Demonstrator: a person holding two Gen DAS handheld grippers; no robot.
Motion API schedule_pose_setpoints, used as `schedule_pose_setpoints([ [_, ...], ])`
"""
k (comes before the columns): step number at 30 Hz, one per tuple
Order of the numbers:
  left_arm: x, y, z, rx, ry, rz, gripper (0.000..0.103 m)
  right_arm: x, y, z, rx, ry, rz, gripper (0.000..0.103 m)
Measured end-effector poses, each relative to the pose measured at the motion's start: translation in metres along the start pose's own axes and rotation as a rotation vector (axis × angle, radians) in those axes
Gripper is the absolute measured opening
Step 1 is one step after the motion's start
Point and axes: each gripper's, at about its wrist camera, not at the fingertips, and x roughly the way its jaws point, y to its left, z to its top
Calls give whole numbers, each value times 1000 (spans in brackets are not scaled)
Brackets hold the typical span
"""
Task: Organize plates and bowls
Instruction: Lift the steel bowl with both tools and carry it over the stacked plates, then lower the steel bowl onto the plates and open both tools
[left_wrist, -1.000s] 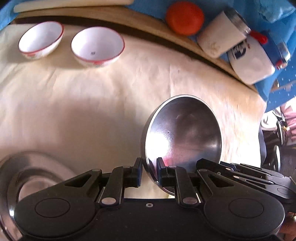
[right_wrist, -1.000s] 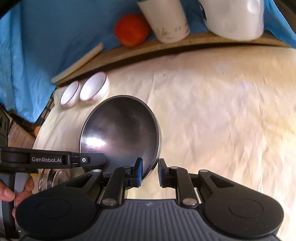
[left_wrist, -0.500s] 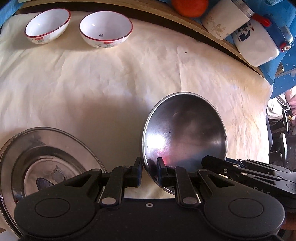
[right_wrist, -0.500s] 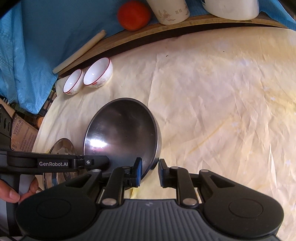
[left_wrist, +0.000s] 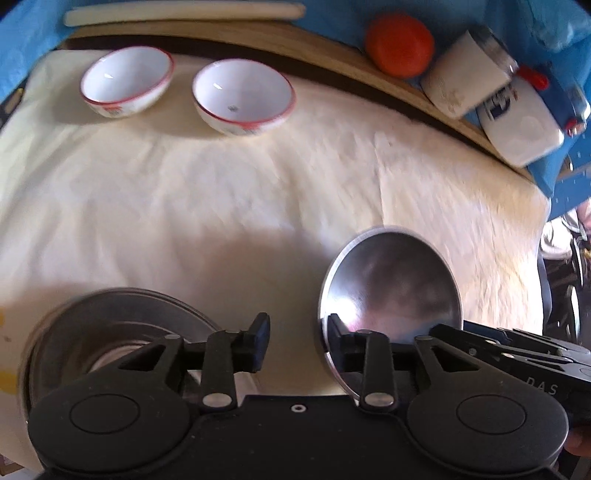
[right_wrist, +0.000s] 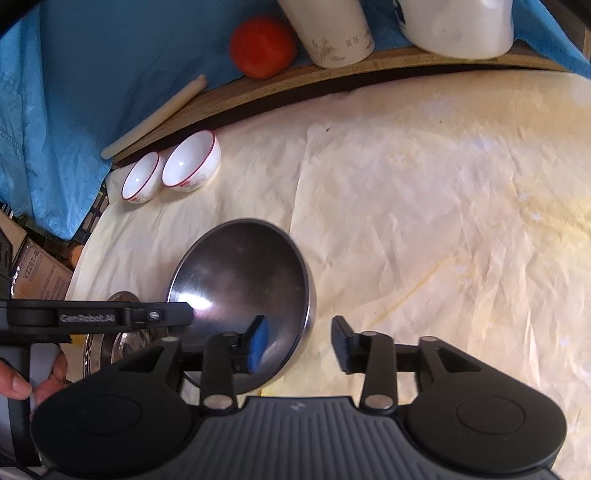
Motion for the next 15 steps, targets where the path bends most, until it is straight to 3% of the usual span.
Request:
schedule_pose_setpoints([
  [8, -14, 11, 16, -28, -70, 42, 69, -7, 6, 15, -45, -61, -9, 74],
  [15, -24, 16, 31, -52, -138, 45, 83, -6, 16, 30, -76, -102, 15, 92],
])
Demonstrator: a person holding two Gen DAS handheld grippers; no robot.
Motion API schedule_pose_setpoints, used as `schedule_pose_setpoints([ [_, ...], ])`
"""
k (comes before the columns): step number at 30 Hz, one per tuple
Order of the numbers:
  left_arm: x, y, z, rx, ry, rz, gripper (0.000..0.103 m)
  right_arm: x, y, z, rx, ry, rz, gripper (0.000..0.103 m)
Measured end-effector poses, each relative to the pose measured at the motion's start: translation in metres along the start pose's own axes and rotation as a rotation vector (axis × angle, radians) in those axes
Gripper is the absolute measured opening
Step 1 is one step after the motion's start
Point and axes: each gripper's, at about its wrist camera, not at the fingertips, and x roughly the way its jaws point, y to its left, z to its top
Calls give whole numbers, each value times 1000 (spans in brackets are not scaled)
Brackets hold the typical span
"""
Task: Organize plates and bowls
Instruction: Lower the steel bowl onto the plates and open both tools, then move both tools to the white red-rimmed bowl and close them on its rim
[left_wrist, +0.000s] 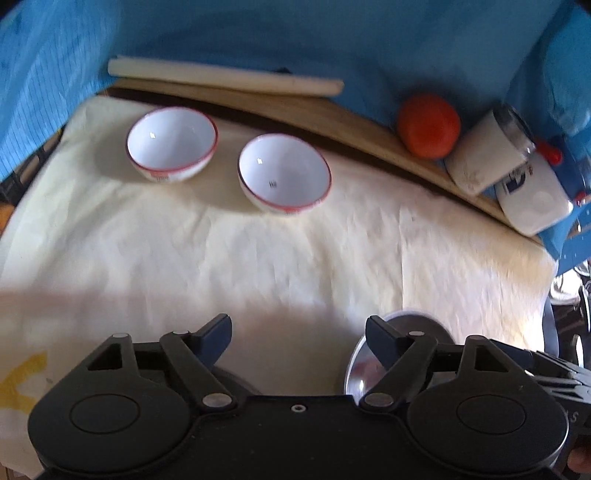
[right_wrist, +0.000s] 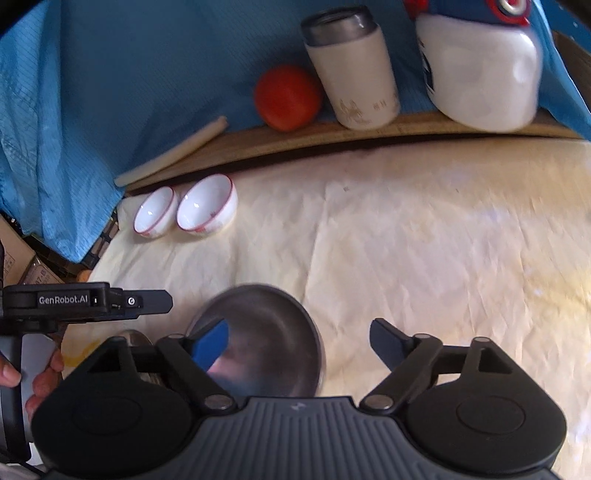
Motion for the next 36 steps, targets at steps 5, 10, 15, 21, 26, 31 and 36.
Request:
schedule_pose_setpoints([
  [5, 1, 7, 10, -39, -40, 2, 101, 4, 4, 10, -19, -29, 10, 103],
  [10, 6, 15, 19, -100, -58, 1, 102, 11, 8, 21, -38, -34, 5, 103],
  [15, 14, 27, 29, -180, -75, 17, 102, 22, 13, 32, -59, -29, 9, 103],
  [21, 27, 43, 42, -271, -82, 57, 102, 41, 20, 52, -80, -16, 13, 103],
  [26, 37, 51, 51, -324, -88, 88, 102, 57, 26, 67, -99, -8, 15, 103],
  [31, 46, 61, 60, -384, -98, 99, 102, 75, 31, 81, -92, -12, 35, 103],
  [36, 56, 66, 65, -424, -101, 100, 102, 96, 36, 94, -83, -14, 46, 103],
])
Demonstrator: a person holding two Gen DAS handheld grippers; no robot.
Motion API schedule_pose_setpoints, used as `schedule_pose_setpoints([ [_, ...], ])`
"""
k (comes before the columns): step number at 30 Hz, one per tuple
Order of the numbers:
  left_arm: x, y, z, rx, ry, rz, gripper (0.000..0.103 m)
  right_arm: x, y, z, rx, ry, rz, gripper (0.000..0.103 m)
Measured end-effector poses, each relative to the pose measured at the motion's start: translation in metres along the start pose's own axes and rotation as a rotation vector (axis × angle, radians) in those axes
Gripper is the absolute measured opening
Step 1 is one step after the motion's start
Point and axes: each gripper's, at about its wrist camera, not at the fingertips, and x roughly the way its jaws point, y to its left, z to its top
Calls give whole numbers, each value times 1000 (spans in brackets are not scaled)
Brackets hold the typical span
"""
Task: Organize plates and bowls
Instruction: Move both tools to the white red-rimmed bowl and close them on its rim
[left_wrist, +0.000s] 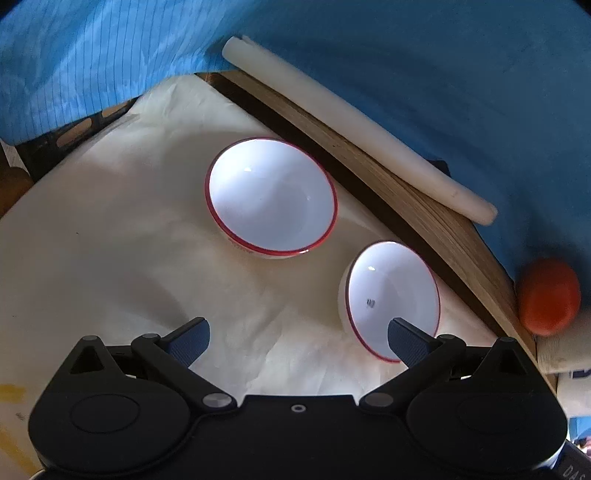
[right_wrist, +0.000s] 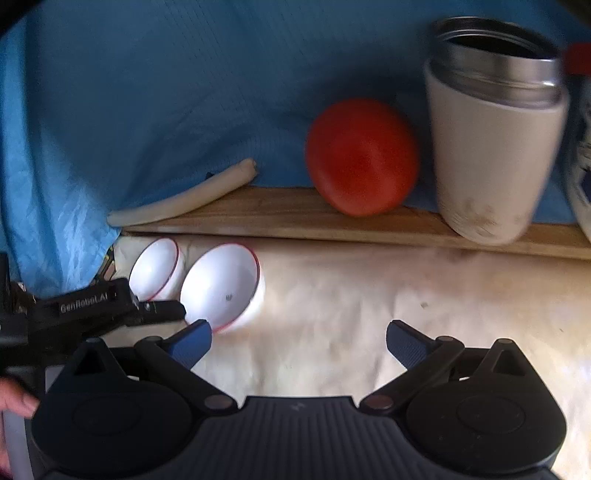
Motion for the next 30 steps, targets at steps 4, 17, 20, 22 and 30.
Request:
schedule_pose_setpoints([
  [4, 6, -1, 1, -23, -3, -3, 102, 13, 6, 5, -13, 1, 9, 103],
  [17, 22, -8, 4, -19, -26, 6, 102, 41, 15, 8, -35, 12, 18, 88],
  [20, 21, -7, 3, -9, -27, 1, 102, 44, 14, 8, -29, 17, 36, 81],
  [22, 22, -7, 4, -10, -29, -2, 102, 46, 14, 8, -23, 17, 48, 74],
  [30, 23, -15, 4, 7, -41, -9, 96, 53, 14, 8, -2, 33, 64, 45],
])
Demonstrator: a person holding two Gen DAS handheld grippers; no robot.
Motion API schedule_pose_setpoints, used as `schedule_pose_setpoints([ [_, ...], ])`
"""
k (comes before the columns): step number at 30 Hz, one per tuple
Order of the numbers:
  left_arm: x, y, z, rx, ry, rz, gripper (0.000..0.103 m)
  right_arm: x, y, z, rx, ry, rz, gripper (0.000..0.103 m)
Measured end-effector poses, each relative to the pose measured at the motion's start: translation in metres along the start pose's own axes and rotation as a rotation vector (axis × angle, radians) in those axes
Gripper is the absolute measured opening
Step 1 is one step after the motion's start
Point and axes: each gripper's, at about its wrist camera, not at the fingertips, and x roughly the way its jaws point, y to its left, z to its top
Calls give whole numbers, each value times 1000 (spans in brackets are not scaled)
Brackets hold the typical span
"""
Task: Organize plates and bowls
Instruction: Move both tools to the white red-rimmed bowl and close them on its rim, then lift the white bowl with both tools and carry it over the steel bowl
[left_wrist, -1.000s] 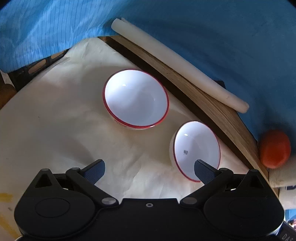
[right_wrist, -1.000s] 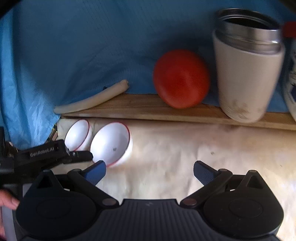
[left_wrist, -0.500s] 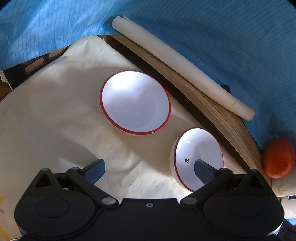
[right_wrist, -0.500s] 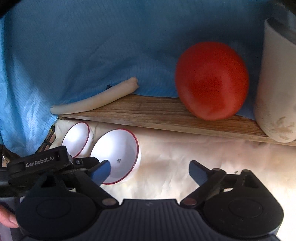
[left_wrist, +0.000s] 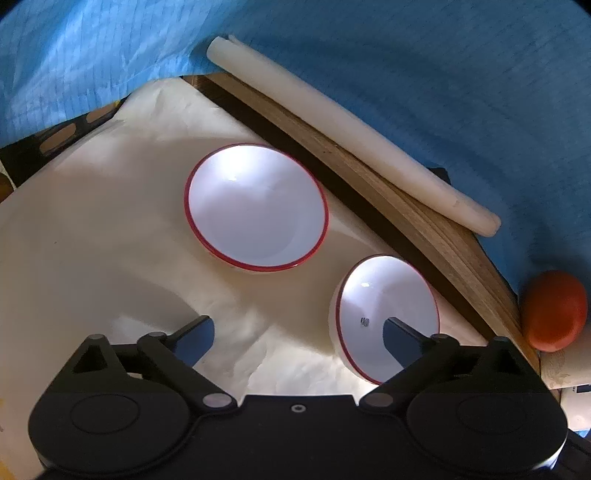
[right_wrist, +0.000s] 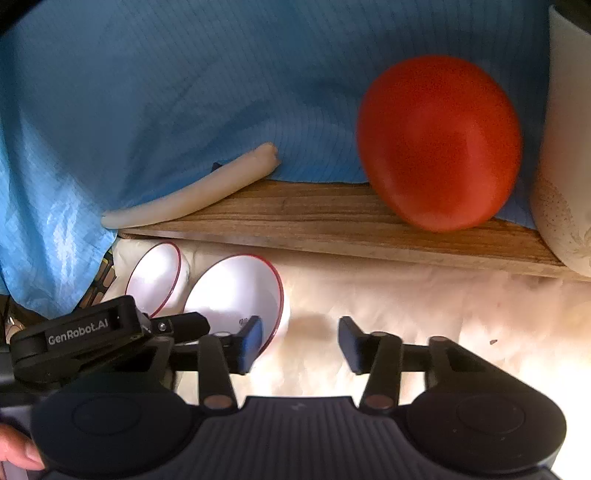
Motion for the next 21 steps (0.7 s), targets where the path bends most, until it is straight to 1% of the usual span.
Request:
schedule_pose_setpoints([
  [1, -5, 3, -4, 5, -1, -1, 94, 0, 0, 0, 3, 2, 2, 42],
  [3, -5, 4, -4, 7, -4, -10, 90, 1, 0, 0, 7, 2, 2, 40],
  [4, -6, 4, -5, 2, -10, -18, 85, 1, 0, 0, 6, 3, 3, 38],
  [6, -6, 6, -6, -12, -19, -29, 81, 2, 1, 0, 3, 2, 6, 34],
  [8, -8, 8, -6, -24, -23, -43, 69, 1, 2, 0, 1, 0, 9, 31],
  [9, -10, 10, -6, -27, -23, -46, 67, 1, 2, 0, 3, -1, 14, 27],
  [10, -12, 12, -7, -30, -22, -50, 62, 0, 2, 0, 5, -2, 18, 25],
  [11, -13, 13, -7, -34, -20, -58, 57, 0, 2, -1, 5, -2, 21, 24],
  [13, -13, 16, -8, -45, -15, -74, 51, -1, 4, -2, 0, -5, 24, 19],
  [16, -11, 21, -11, -54, 5, -114, 42, -1, 5, -2, 4, -6, 35, 15],
  [18, -9, 20, -12, -46, 1, -135, 41, -1, 4, -2, 12, -7, 37, 15],
  [20, -10, 17, -15, -29, 0, -146, 32, -1, 4, -2, 17, -8, 39, 15],
  [21, -9, 17, -15, -21, 0, -148, 31, -1, 4, -2, 17, -8, 40, 15],
])
